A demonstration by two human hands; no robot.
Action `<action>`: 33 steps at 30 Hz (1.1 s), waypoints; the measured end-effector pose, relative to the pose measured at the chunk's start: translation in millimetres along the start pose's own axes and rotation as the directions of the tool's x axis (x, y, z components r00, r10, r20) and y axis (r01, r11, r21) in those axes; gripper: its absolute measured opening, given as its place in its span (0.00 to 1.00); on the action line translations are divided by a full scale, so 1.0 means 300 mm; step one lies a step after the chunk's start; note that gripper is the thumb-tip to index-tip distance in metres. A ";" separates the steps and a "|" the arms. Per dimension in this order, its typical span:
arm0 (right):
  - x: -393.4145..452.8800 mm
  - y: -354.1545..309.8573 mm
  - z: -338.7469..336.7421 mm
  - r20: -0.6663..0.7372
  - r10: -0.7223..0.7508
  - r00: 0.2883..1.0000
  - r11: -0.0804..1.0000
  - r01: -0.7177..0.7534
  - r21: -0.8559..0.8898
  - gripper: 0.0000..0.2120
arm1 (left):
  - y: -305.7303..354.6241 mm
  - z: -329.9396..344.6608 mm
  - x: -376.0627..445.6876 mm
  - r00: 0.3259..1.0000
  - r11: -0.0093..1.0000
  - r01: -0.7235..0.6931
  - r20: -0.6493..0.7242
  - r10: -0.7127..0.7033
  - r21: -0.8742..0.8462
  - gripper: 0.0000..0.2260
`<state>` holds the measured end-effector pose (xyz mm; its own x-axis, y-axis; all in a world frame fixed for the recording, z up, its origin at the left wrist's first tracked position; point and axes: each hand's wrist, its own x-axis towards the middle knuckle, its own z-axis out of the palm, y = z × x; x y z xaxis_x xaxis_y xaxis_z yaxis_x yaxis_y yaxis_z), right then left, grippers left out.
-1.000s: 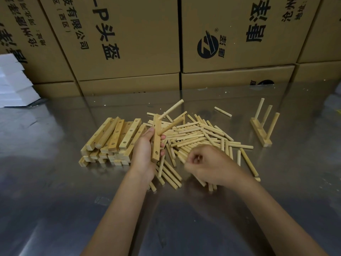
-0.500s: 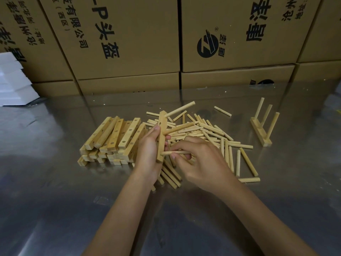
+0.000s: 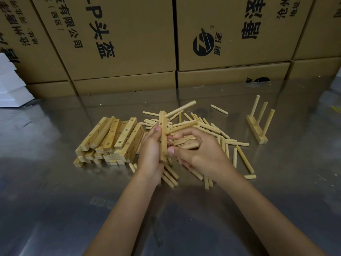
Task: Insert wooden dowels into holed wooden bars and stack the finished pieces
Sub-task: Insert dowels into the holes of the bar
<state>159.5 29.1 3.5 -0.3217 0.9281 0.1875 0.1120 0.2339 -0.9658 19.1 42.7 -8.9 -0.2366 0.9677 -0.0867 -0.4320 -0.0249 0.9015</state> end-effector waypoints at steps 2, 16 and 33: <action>0.001 -0.002 -0.005 0.041 0.077 0.996 0.992 -0.080 0.096 0.14 | -0.005 0.003 -0.005 1.000 0.998 0.018 0.007 -0.018 -0.056 0.14; 0.025 0.053 -0.025 -0.005 0.014 1.000 0.999 -0.014 -0.041 0.03 | -0.015 0.053 -0.007 0.999 0.972 -0.025 0.018 0.030 -0.234 0.16; 0.035 0.190 -0.422 -0.763 0.050 0.645 0.660 -0.595 -0.459 0.10 | -0.026 0.032 -0.027 0.975 0.975 -0.071 0.219 0.024 0.211 0.24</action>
<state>281.7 89.0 -26.9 0.5156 0.8309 0.2093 0.6971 -0.2647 -0.6663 32.8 37.4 -11.1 -0.0506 0.9983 0.0298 -0.2205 -0.0402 0.9746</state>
